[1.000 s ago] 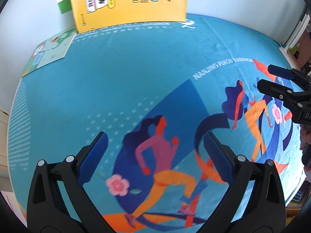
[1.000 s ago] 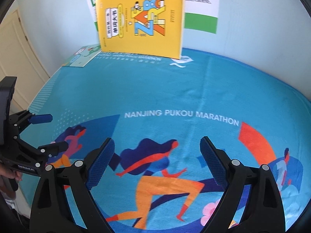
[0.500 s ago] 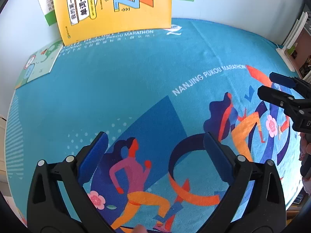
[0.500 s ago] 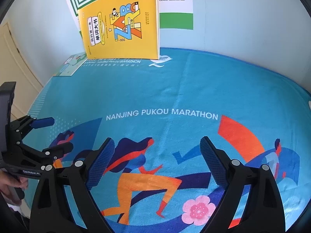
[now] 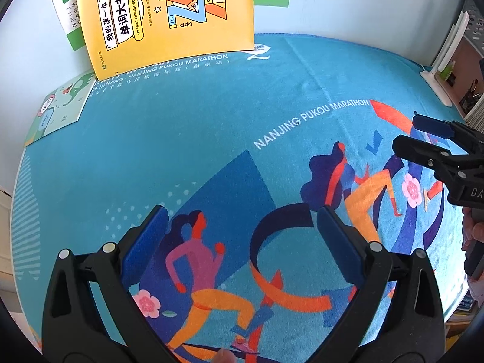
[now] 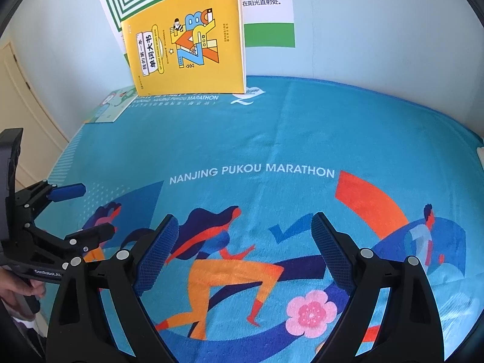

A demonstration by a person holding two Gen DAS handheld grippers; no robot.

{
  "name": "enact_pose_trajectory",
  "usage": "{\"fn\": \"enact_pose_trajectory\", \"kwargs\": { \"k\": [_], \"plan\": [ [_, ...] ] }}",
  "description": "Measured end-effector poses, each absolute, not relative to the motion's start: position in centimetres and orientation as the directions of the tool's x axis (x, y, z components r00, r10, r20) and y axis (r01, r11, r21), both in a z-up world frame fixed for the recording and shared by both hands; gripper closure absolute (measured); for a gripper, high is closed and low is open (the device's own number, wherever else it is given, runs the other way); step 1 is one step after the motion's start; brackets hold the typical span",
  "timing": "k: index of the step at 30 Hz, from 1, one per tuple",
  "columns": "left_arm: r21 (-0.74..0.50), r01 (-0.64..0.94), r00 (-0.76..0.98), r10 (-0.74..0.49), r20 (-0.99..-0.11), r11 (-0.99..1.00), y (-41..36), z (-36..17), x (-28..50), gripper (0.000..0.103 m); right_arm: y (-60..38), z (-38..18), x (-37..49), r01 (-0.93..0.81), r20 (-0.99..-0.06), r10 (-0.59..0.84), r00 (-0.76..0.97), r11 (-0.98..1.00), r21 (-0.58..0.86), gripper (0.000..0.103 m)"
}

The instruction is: Collect trash

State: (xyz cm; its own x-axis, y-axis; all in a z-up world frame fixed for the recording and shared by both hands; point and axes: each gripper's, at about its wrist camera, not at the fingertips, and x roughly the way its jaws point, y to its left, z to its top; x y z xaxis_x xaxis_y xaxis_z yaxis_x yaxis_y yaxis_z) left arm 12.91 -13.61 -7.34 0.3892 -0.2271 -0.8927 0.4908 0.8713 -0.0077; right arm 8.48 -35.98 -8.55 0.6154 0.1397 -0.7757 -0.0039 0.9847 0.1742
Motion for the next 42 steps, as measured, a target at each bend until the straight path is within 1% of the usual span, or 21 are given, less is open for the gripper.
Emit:
{"fn": "enact_pose_trajectory", "kwargs": {
  "k": [42],
  "plan": [
    [0.007, 0.484, 0.401, -0.215, -0.89, 0.875, -12.96, -6.95, 12.29, 0.007, -35.7, -8.02, 7.62, -0.002, -0.769, 0.137, 0.624, 0.985, 0.174, 0.014]
  ]
}}
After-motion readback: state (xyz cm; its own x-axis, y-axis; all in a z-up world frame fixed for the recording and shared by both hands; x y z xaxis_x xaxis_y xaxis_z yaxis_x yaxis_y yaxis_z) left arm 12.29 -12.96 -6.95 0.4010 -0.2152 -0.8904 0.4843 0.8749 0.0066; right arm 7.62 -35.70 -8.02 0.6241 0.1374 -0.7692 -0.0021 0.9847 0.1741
